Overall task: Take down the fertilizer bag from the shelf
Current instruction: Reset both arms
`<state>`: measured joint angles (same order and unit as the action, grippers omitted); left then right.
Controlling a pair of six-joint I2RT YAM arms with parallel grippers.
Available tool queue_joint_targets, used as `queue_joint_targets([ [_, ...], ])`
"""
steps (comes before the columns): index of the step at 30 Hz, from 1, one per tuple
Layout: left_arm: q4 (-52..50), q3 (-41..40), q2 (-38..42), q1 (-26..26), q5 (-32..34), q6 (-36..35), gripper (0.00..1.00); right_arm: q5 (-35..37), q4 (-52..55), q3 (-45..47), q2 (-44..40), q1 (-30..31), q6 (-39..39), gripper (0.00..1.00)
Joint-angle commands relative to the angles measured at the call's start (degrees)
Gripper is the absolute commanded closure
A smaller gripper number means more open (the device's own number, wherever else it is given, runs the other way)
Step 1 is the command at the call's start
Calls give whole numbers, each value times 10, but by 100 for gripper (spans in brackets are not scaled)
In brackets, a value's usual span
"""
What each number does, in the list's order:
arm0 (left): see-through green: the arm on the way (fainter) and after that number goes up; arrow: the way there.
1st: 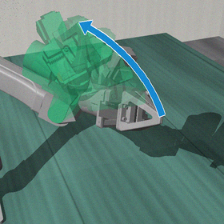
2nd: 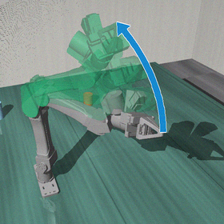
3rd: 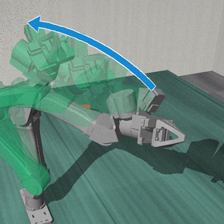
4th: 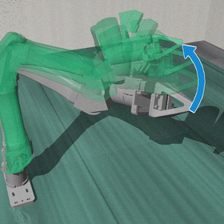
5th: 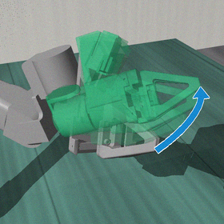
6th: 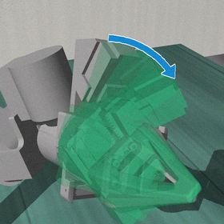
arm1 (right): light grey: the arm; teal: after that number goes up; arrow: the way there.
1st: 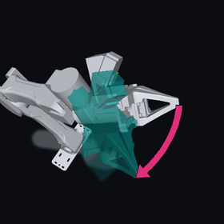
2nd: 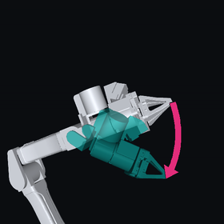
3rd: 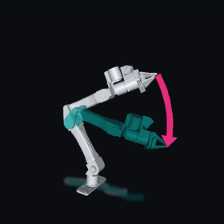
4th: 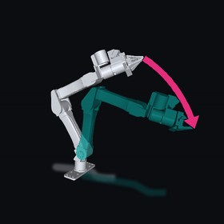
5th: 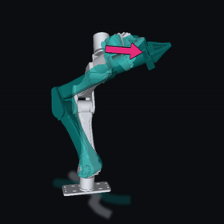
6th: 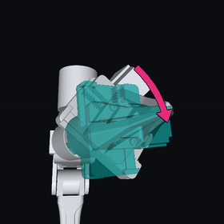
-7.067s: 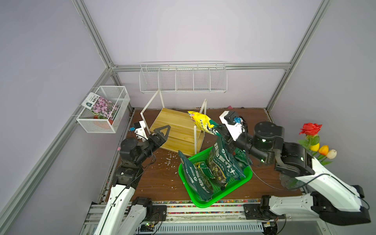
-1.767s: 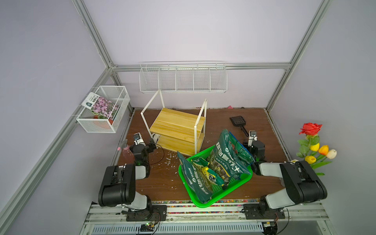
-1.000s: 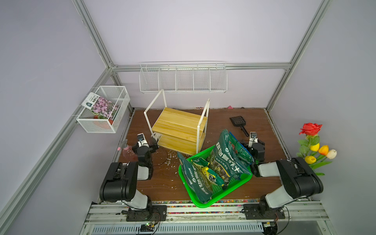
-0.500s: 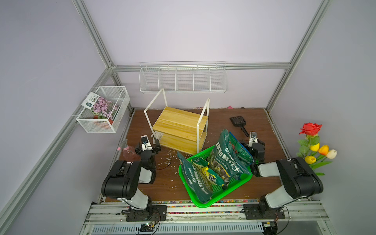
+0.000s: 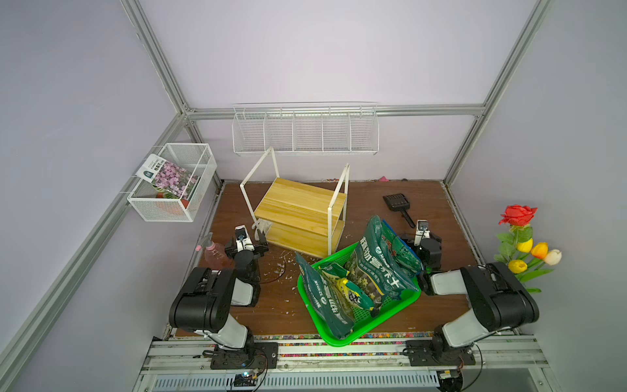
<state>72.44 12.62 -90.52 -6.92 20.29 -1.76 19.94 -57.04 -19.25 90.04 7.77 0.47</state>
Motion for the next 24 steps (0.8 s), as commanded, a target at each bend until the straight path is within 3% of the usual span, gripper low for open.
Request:
queue_joint_targets([
  [1, -86, 45, 14, 29, -62, 18, 1, 12, -13, -5, 4, -2, -7, 1],
  [14, -114, 57, 15, 42, -78, 30, 3, 12, -13, -6, 4, -2, -7, 1],
  [15, -114, 57, 15, 42, -78, 30, 11, 12, -13, -5, 4, -3, -7, 1],
  [16, -114, 57, 15, 42, -78, 30, 36, 12, -12, -6, 4, -2, -7, 1],
  [17, -113, 57, 16, 42, -78, 29, 73, 12, -12, -6, 4, -3, -7, 1],
  [18, -114, 57, 15, 42, -78, 30, 98, 12, -12, -6, 4, -2, -7, 1],
  [20, -113, 57, 16, 42, -78, 30, 100, 12, -12, -6, 4, -2, -7, 1],
  [21, -113, 57, 16, 42, -79, 29, 82, 12, -13, -6, 4, -2, -7, 1],
  [22, -113, 57, 16, 42, -78, 30, 56, 12, -13, -6, 4, -2, -7, 1],
  [24, -114, 57, 15, 42, -78, 30, 50, 12, -13, -6, 4, -2, -7, 1],
])
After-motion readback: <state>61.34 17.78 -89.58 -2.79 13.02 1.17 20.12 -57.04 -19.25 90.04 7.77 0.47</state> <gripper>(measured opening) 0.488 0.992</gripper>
